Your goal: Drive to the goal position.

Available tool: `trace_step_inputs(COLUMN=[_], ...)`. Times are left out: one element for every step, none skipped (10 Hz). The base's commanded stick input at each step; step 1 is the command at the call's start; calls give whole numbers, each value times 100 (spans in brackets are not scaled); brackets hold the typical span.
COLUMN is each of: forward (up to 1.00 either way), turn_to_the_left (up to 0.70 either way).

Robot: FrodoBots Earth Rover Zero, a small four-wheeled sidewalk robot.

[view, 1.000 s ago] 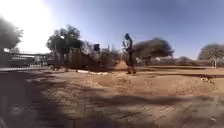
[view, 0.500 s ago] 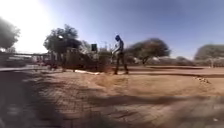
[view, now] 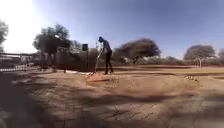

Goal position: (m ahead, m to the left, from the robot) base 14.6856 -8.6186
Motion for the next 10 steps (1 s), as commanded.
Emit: trace_step_inputs(forward=[-100, -100, -100, -100, -100, -100, -100, -100, -100, 0], turn_to_the_left=[-23, -11, 0, 0, 0, 0, 0, 27, 27, 0])
